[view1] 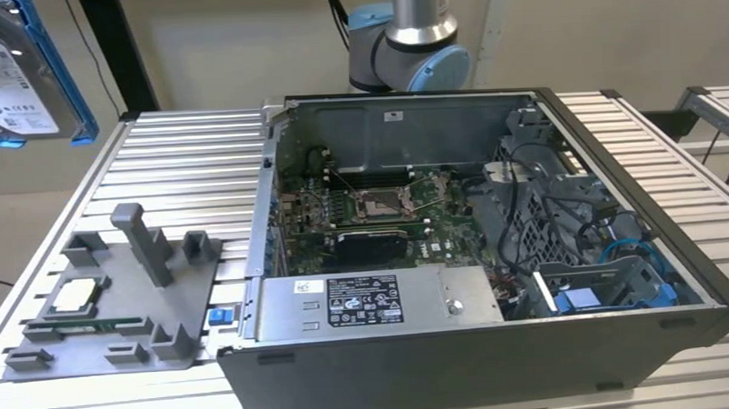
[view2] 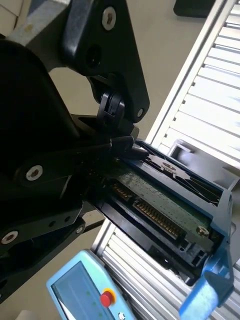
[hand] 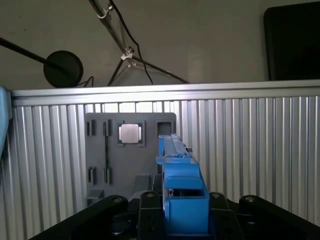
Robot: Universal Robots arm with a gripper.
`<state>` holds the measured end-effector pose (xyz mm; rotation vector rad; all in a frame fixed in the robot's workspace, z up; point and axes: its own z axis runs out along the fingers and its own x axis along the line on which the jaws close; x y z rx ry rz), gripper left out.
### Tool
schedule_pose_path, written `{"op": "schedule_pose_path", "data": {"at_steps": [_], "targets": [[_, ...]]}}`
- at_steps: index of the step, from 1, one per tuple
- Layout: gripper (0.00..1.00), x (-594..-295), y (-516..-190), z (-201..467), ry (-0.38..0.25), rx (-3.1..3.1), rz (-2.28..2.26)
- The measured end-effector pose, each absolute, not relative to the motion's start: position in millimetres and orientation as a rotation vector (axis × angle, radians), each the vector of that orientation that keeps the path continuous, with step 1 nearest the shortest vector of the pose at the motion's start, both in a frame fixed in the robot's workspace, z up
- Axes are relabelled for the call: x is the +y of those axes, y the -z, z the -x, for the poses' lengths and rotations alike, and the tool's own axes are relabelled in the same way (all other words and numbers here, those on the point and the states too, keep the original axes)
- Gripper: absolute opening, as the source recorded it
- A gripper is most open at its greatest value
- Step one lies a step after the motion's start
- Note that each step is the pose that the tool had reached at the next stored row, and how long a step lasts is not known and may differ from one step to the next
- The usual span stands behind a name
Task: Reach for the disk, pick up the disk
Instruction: 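Pick up the disk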
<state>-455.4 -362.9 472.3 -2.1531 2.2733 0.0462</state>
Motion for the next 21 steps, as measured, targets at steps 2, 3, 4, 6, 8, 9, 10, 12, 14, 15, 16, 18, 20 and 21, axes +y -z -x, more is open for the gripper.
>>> {"op": "schedule_pose_path", "data": {"at_steps": [2, 3, 4, 6, 8, 9, 10, 12, 14, 15, 16, 18, 20, 21], "targets": [[0.0, -363, -476, 455, -0.046, 2.273, 2.153], [0.0, -363, -477, 455, -0.046, 2.273, 2.153], [0.0, -363, -479, 455, -0.046, 2.273, 2.153], [0.0, -363, -482, 455, -0.046, 2.273, 2.153], [0.0, -363, -485, 455, -0.046, 2.273, 2.153], [0.0, -363, -486, 455, -0.046, 2.273, 2.153], [0.0, -363, -486, 455, -0.046, 2.273, 2.153], [0.0, -363, -486, 455, -0.047, 2.273, 2.153], [0.0, -363, -486, 455, -0.047, 2.273, 2.153], [0.0, -363, -486, 455, -0.047, 2.273, 2.153], [0.0, -363, -486, 455, -0.047, 2.273, 2.153], [0.0, -363, -486, 455, -0.048, 2.273, 2.153], [0.0, -363, -486, 455, -0.048, 2.272, 2.152], [0.0, -363, -486, 455, -0.048, 2.272, 2.152]]}}
